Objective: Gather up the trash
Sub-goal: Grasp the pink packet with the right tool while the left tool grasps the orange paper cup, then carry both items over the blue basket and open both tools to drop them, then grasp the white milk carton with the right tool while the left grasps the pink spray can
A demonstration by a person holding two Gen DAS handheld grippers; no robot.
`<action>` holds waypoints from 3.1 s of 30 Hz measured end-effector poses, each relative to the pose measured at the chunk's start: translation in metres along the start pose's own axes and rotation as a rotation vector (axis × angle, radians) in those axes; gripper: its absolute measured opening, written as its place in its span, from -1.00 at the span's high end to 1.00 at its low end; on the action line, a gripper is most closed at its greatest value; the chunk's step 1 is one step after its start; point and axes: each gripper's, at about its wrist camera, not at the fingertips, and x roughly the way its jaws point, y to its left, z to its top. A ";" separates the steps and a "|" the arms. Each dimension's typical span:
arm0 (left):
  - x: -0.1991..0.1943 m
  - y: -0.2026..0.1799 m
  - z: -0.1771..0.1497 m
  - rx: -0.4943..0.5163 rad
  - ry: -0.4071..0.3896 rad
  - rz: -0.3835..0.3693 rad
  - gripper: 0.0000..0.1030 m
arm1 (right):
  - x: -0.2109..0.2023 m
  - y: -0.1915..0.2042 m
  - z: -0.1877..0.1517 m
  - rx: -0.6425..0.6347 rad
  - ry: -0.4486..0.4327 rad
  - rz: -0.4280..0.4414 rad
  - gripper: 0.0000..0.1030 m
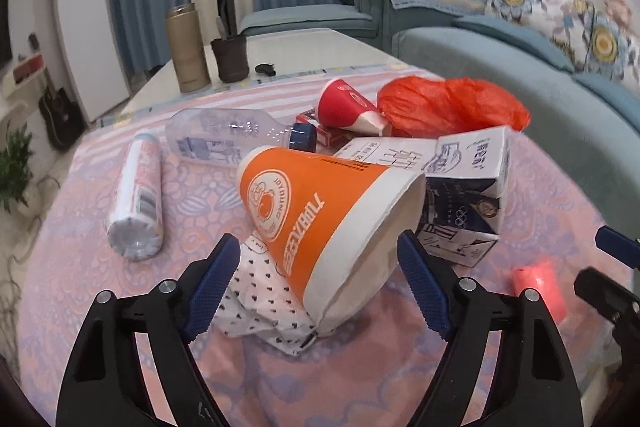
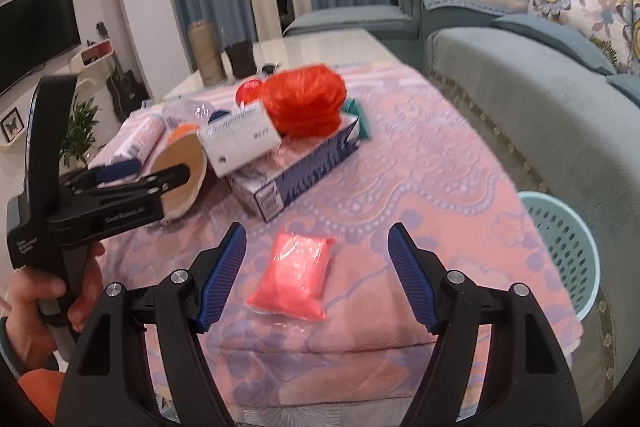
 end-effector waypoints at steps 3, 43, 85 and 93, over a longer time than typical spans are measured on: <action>0.007 -0.001 0.001 0.011 0.021 0.019 -0.43 | 0.018 0.001 -0.001 0.000 0.081 0.015 -0.35; -0.064 -0.031 0.054 -0.168 -0.190 -0.433 0.98 | -0.053 -0.066 0.036 0.016 -0.113 -0.155 0.28; 0.097 -0.281 0.071 0.195 0.205 -0.730 -0.04 | 0.010 -0.318 -0.035 0.573 0.110 -0.435 -0.16; 0.017 -0.207 0.094 0.092 0.024 -0.736 -0.21 | -0.035 -0.233 0.017 0.389 -0.092 -0.322 -0.16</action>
